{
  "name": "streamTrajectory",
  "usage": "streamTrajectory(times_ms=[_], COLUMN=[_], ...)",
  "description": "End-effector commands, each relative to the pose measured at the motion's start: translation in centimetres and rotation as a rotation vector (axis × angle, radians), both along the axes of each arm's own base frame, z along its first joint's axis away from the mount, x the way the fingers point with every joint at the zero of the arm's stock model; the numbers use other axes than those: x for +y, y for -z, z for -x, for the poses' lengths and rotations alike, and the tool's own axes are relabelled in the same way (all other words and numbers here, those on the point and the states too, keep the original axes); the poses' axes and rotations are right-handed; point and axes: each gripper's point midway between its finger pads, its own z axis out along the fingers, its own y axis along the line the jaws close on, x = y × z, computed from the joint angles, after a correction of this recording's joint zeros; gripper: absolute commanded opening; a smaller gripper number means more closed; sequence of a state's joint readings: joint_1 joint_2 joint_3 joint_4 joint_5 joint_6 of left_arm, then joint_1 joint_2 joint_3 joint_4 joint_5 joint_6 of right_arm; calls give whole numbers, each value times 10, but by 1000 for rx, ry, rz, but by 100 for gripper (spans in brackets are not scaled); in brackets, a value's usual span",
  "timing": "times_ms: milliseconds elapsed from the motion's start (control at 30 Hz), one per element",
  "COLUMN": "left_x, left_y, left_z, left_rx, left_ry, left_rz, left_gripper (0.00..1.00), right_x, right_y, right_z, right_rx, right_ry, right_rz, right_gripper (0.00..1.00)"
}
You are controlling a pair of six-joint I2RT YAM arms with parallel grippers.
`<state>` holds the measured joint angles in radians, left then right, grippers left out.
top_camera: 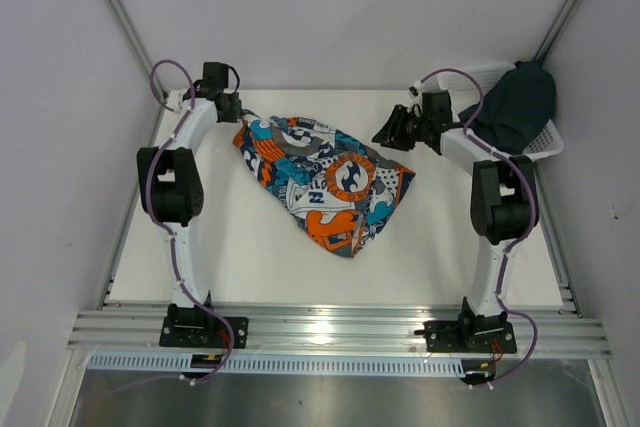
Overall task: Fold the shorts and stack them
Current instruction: Fold the shorts
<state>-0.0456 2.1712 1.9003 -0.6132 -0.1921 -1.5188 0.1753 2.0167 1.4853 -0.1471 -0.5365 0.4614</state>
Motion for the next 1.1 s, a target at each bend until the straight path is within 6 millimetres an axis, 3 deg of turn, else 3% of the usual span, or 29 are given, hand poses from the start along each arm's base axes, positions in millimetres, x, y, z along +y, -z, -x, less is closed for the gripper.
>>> streamTrajectory(times_ms=[0,333,700,900,1067], left_x=[4,5,3,2,2], left_y=[-23,-34,-29,-28,-30], left_z=[-10,-8,-9,-8,-7], left_rx=[-62,-79,-71,-69,-70], left_ry=[-17,-17,-8,-2,-4], left_rz=[-9,-15,-9,-6,-11], left_gripper=[3,2,0,0,0], right_x=[2,3,8,10,13], right_y=[12,61,91,95,95], right_z=[-8,-2,3,5,3], right_rx=[-18,60,100,100,97], right_ry=[-3,6,-4,-3,-5], right_rz=[-18,23,62,86,92], right_gripper=[42,43,43,43,25])
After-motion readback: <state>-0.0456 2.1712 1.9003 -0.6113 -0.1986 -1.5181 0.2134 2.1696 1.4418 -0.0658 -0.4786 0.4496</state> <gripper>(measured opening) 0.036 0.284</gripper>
